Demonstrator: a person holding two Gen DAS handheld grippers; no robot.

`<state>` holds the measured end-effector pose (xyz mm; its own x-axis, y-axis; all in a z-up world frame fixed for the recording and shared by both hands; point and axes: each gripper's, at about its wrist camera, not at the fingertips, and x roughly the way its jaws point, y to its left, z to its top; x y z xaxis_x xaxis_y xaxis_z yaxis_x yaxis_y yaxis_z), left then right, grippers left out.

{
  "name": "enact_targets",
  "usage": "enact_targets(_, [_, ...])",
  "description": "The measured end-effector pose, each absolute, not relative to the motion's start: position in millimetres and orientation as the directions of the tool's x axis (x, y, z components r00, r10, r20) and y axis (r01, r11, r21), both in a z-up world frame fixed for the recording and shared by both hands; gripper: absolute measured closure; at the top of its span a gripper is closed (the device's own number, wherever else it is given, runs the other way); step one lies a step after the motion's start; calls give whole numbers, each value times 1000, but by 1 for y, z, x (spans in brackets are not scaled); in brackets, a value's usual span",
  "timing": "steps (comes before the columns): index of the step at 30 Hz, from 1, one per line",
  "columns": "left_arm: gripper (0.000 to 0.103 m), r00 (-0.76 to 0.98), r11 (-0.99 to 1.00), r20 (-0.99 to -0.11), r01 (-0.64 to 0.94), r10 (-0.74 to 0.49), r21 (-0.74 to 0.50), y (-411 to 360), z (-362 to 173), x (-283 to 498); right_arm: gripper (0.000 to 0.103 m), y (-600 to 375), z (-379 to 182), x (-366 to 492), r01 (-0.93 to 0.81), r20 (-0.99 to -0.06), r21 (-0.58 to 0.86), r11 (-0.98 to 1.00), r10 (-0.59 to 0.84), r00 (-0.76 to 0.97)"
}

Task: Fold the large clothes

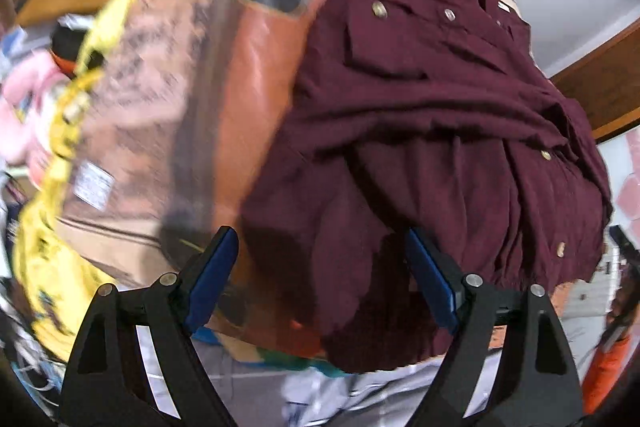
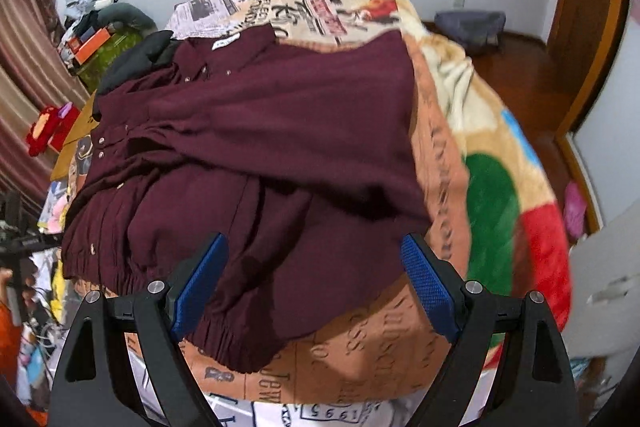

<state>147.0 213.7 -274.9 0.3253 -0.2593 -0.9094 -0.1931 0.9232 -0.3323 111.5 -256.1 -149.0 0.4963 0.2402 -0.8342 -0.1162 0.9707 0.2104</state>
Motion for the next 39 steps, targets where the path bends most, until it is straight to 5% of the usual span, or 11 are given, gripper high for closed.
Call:
enact_targets(6, [19, 322, 922, -908, -187, -269, -339, 192, -293, 144, 16, -257, -167, 104, -76, -844, 261, 962, 266, 465])
enact_targets(10, [38, 360, 884, -869, -194, -340, -426, 195, -288, 143, 20, -257, -172, 103, -73, -837, 311, 947, 310, 451])
enact_targets(12, [48, 381, 881, -857, -182, -347, -437, 194, -284, 141, 46, -257, -174, 104, -85, -825, 366, 927, 366, 431])
enact_targets(13, [61, 393, 886, -854, -170, -340, -431, 192, -280, 139, 63, -256, -177, 105, -87, -817, 412, 907, 410, 405])
enact_targets(14, [77, 399, 891, -852, -155, -338, -426, 190, -275, 138, 73, -257, -179, 106, -69, -815, 431, 900, 421, 399])
enact_targets(16, [92, 418, 896, -848, -149, -326, -418, 189, -265, 137, 86, -260, -177, 106, -40, -804, 445, 895, 418, 422])
enact_targets(22, [96, 518, 900, -800, -121, -302, -419, 193, -209, 150, 94, -252, -144, 112, -110, -743, 481, 870, 471, 476])
enact_targets(32, [97, 683, 902, -661, -7, -311, -431, 182, -110, 212, 96, -224, -65, 177, -319, -673, 327, 890, 456, 582])
enact_targets(39, [97, 730, 906, -627, -28, -271, -423, 190, -98, 299, 96, -221, -62, 260, -296, -667, 257, 920, 391, 634])
